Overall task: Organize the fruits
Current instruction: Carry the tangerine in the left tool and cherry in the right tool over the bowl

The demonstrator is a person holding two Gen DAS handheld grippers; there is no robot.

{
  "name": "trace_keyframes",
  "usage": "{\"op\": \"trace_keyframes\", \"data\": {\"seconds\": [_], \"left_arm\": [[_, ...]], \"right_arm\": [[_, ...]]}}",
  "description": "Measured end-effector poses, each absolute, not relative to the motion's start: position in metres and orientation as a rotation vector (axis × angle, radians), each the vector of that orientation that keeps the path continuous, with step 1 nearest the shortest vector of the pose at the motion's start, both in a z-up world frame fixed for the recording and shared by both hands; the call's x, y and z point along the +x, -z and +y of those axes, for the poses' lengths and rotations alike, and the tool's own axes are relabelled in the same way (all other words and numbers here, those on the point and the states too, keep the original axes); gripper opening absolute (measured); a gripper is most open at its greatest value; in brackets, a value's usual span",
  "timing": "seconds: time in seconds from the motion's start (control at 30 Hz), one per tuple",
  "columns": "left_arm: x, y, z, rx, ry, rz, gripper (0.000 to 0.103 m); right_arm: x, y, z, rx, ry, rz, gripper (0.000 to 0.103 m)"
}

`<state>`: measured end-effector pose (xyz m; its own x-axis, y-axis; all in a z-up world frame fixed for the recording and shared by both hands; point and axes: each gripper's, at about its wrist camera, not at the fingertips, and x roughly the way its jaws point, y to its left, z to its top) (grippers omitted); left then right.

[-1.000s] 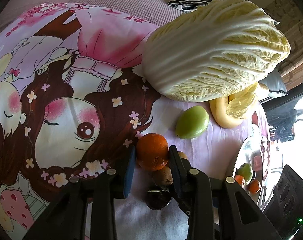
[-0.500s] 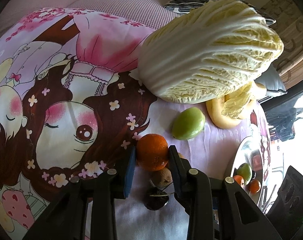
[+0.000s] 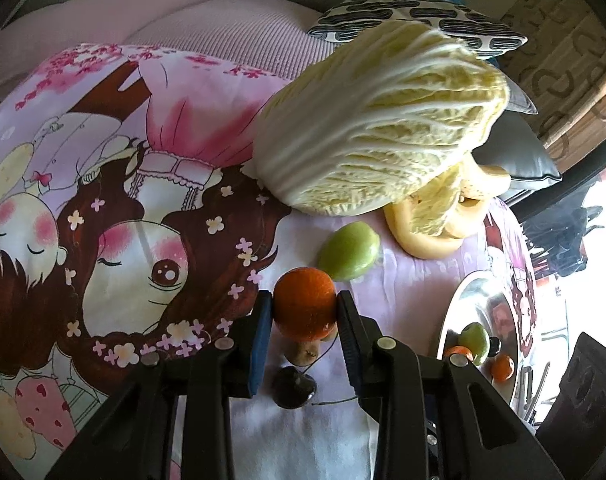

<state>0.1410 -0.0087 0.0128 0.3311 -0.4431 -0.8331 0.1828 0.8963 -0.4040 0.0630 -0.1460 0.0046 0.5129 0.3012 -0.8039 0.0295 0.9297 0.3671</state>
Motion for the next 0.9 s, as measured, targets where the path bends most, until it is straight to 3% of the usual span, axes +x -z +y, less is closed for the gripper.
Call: {"op": "trace_keyframes", "data": {"seconds": [0.9], "left_arm": [[0.106,-0.050,-0.056,-0.157,0.490,1.076,0.033]], "right_arm": [[0.015,-0.034,-0.222,0.467,-0.026,0.936,0.029]]}}
